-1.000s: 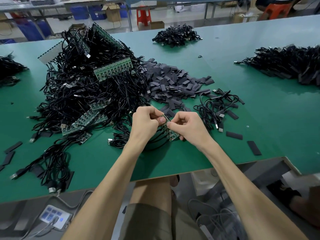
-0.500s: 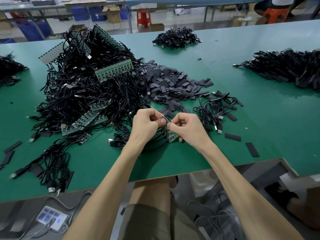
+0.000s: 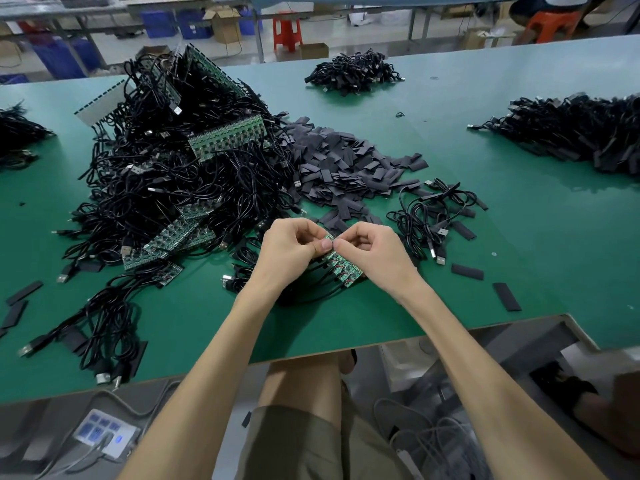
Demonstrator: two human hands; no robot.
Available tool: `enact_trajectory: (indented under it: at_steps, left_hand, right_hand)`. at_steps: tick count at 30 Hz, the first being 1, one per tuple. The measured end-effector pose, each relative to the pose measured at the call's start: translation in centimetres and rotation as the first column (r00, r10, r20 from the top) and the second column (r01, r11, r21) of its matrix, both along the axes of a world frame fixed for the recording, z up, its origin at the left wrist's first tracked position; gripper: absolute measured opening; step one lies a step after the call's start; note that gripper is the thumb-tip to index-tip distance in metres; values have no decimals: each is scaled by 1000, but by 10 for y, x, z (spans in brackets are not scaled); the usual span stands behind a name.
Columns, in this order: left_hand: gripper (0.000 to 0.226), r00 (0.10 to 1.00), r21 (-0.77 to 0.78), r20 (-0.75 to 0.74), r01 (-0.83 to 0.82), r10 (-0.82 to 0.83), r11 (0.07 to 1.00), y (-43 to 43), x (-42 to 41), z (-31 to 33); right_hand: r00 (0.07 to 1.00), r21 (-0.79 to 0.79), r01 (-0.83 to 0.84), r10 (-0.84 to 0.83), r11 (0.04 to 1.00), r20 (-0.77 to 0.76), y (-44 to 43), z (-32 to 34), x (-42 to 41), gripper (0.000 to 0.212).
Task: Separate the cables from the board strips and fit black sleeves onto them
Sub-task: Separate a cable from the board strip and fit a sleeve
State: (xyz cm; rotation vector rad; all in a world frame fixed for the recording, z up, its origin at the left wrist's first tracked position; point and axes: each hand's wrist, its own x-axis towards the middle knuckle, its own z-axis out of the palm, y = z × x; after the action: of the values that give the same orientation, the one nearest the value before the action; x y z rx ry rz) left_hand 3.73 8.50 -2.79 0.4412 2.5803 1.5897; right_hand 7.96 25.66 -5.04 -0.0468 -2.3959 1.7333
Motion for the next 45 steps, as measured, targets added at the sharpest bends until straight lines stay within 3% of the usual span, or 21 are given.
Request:
enact_trajectory:
  at_steps: [4,9,23,27,32,45]
  left_hand:
    - [22,999,-54,-17,-42,41,998,6,0,-2]
    - [23,996,-60,-36,-80,78,995,5,1,-2]
    - [3,999,-89,-30,14,-17,996,2,0,7]
    - [23,999,-132,-43,-33,28,991,10,1,6]
    - [33,995,-175,-63,-92,82,980,20,6,1]
    - [18,963,-160,-204,-208,174,965,34,21,-1]
  right_hand:
    - [1000,47,23,-23,999,16,-2,-1,0,15]
    - [1000,61,-7,6,998,25,-4,-1,-2,8]
    - [998,25,-32,31,999,48,-5,-2,-4,19]
    - [999,72,-8,5,997,45,-3,-2,-5,20]
    - [1000,95,-6,4,995,23,0,-2,-5,23]
    - [1000,32,-3,3,999,23,4,1,-3,29]
